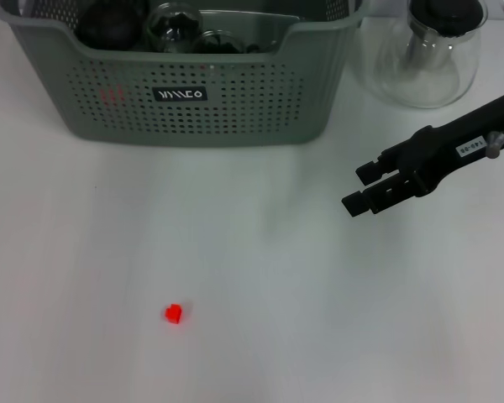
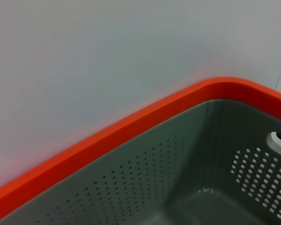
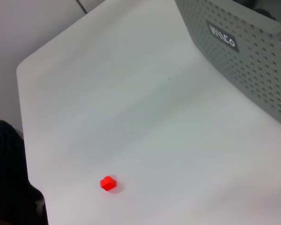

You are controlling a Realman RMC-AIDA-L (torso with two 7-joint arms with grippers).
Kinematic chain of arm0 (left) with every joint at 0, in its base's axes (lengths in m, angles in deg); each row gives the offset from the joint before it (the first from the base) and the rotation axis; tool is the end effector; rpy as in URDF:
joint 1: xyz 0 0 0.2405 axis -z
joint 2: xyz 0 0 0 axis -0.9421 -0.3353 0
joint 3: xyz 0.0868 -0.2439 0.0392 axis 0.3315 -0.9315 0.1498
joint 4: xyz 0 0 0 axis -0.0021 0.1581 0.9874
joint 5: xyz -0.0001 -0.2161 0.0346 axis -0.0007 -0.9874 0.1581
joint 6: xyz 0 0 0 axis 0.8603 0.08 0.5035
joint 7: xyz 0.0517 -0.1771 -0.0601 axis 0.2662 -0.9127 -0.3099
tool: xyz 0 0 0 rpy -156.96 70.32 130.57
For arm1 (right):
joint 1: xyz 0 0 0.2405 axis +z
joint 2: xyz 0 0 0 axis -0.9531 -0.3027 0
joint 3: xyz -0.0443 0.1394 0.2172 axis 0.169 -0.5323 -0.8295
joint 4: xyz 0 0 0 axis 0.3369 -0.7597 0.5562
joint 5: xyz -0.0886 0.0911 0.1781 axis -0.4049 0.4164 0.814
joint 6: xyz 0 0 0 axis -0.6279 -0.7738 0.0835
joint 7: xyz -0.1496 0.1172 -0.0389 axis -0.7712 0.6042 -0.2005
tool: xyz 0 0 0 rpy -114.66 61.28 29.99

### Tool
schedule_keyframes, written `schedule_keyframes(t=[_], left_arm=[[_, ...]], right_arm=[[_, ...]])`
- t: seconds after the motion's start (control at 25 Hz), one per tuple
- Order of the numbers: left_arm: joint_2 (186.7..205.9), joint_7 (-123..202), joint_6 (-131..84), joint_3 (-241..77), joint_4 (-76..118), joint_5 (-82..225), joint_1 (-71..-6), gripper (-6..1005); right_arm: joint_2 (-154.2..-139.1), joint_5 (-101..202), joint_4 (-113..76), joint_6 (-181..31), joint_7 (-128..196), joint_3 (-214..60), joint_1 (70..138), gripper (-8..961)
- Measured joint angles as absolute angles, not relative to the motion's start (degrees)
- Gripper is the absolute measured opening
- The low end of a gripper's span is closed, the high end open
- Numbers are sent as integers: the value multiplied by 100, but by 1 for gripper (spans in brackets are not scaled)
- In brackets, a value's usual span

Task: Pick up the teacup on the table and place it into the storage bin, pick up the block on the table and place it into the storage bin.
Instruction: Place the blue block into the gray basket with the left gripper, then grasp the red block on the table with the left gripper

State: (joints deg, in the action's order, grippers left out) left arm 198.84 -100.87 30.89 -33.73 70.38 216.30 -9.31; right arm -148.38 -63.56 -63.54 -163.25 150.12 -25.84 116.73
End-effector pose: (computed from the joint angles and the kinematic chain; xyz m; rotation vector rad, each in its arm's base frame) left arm -0.1210 0.5355 -0.0003 -2.3065 -0.7611 0.0503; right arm 0.1913 0.3755 -0.0447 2.9608 -0.9173 0.0136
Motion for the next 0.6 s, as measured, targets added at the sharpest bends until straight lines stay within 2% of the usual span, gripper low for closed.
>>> schedule_keyframes(t=[0.12,0.36,0.6], left_arm=[[19895,-10091,3093,-3391,7055,21643,-980,404],[19958,-10044,3372,-3397,7604,21482,-1268,575],[19996,-9733,4442,-3466,9233,20025,-2066,783]], right_arm=[[-14830,-6359,-6349,-16289,14991,-2578,11676,771],[-14830,-6361,-6347,-16279,14948,-2580,11677,771],[-14831,-6360,-6346,-16281,14938,-2573,11685,771]])
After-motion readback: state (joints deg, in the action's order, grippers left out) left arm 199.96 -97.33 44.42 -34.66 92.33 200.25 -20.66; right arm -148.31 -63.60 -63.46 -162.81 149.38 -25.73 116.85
